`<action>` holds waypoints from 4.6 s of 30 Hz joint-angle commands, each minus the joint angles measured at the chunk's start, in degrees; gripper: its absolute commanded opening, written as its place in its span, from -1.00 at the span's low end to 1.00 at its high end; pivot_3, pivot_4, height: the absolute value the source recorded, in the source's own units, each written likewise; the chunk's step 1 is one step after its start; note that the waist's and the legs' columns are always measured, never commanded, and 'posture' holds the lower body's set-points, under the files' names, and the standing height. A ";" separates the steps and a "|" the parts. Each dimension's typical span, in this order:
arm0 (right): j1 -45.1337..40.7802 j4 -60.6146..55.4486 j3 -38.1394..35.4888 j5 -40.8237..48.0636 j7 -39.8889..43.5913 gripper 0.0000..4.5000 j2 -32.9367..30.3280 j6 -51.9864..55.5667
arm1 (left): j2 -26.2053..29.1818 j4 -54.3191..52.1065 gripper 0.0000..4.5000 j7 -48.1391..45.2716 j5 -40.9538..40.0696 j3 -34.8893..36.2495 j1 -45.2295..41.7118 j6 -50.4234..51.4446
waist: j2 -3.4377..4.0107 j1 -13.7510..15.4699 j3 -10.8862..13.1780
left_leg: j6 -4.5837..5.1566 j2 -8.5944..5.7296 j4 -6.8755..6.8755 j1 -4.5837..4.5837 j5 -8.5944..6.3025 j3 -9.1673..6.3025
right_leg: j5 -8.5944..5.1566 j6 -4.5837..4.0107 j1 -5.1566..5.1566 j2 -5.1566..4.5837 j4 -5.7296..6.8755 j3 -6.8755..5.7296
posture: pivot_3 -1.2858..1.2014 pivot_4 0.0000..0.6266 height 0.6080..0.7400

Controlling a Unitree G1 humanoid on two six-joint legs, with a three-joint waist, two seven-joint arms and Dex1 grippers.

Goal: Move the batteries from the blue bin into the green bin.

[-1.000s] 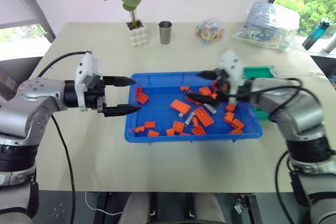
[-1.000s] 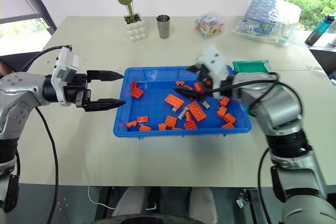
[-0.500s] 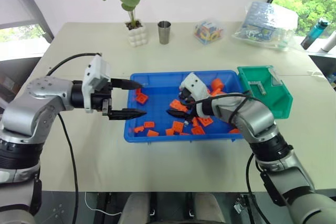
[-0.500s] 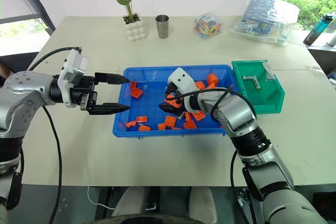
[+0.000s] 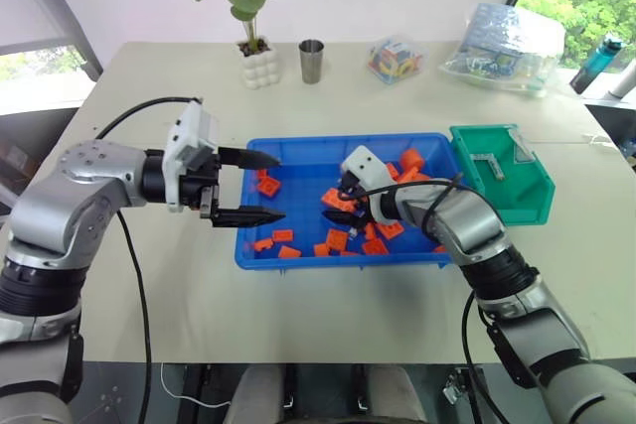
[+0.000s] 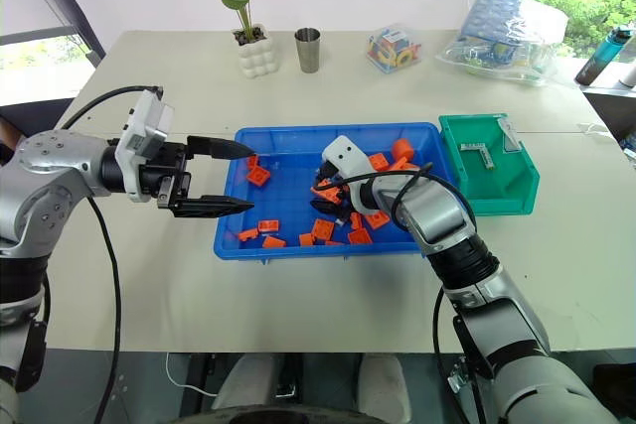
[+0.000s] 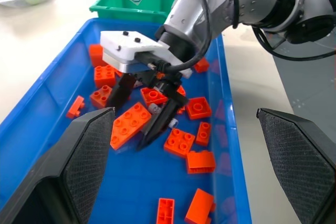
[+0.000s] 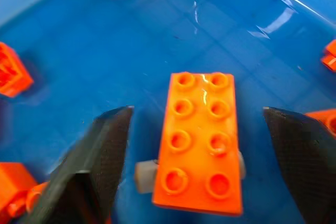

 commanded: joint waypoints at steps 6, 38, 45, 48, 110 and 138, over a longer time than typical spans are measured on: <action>-2.45 -1.10 -0.54 -0.41 1.51 -0.44 2.30 -2.29 | -0.18 -1.73 1.00 0.18 -0.67 1.16 0.41 -1.03 | 0.00 0.06 0.00 | 0.00 0.00 0.00 0.00 0.00 0.00 | 0.00 0.00 0.01 -0.01 0.00 0.00 | 0.03 -0.52 0.56; 1.06 -1.90 1.85 -4.97 15.68 0.63 -6.42 -10.16 | -2.86 -3.03 1.00 0.34 -0.96 -1.31 -0.18 -0.43 | -0.12 0.00 0.07 | 0.01 -0.16 -0.02 0.00 0.00 -0.11 | 0.00 0.00 0.01 -0.08 0.00 0.00 | 0.03 -0.52 0.56; 1.07 0.00 2.25 -5.64 14.60 0.63 -5.04 -11.16 | -2.58 -2.42 1.00 -0.77 -0.82 -1.33 -0.79 -0.56 | -0.13 0.13 0.08 | 0.00 -0.15 -0.01 0.00 0.00 -0.10 | 0.00 0.00 0.01 -0.08 -0.01 0.00 | 0.03 -0.52 0.56; 1.27 0.09 1.63 -5.48 14.24 0.41 -4.79 -11.24 | -2.49 -2.29 1.00 -0.92 -0.82 -1.20 -0.59 -0.54 | -0.14 0.12 0.09 | 0.00 -0.15 -0.01 0.00 0.00 -0.10 | 0.00 0.00 0.03 -0.09 -0.02 0.00 | 0.03 -0.52 0.56; 7.62 -13.02 -3.48 1.96 18.15 0.97 -19.18 -8.46 | -7.57 -0.93 1.00 3.55 3.73 -1.73 6.83 -9.73 | -0.19 0.17 0.16 | 0.04 0.01 0.01 0.04 -0.02 -0.07 | 0.00 0.00 0.13 -0.10 -0.19 0.00 | 0.03 -0.52 0.56; 3.15 -4.10 4.13 -4.41 23.12 0.97 -16.69 -11.90 | -7.64 -2.09 1.00 5.22 2.91 -1.25 6.40 -8.93 | -0.21 0.22 0.15 | 0.03 0.00 0.04 0.05 -0.02 -0.10 | 0.00 0.00 0.18 -0.10 -0.18 -0.04 | 0.03 -0.52 0.56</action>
